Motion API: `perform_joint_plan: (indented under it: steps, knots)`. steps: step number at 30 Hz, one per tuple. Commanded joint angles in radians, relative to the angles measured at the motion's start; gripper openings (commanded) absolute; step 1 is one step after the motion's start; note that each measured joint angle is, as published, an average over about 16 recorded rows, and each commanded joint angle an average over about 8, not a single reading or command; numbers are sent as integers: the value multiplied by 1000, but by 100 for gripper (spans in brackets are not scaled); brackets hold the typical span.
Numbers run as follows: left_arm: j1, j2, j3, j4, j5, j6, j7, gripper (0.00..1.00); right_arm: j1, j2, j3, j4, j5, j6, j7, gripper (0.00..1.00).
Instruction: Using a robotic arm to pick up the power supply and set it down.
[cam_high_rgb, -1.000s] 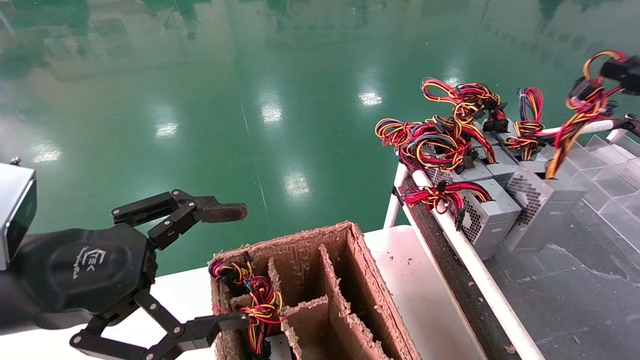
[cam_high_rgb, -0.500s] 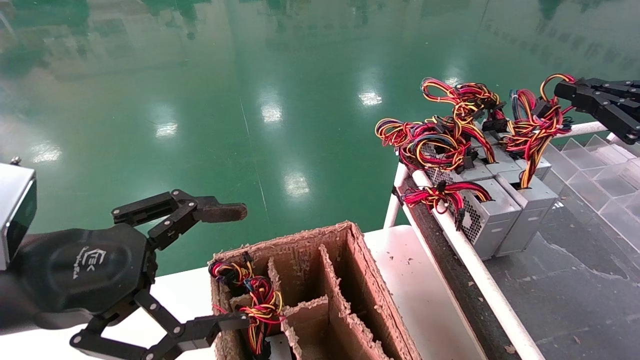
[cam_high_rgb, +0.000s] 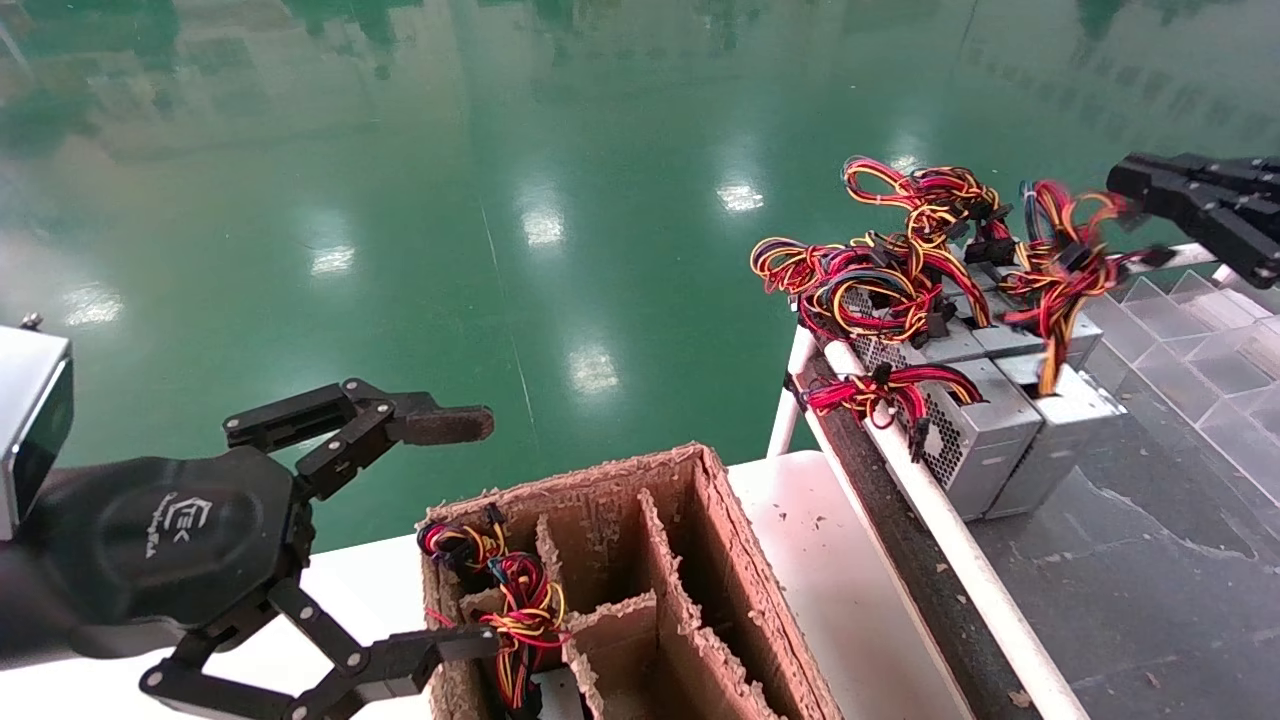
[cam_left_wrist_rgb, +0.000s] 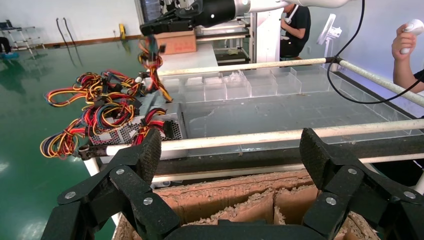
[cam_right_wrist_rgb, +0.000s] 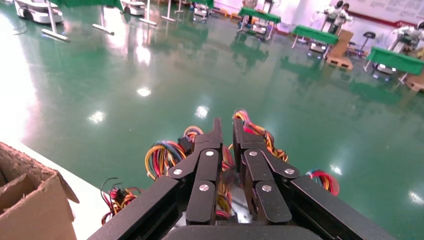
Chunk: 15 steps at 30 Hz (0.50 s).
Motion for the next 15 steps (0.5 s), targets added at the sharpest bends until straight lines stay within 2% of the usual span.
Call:
perform_joint_plan:
  steps: [1,15]
  knots:
    - [0,0,0,0,0,0,0,100,3,-3,-3,-6,-4,4,0,100]
    - [0,0,0,0,0,0,0,100,11,-4,6,-11,11,0,-12,100]
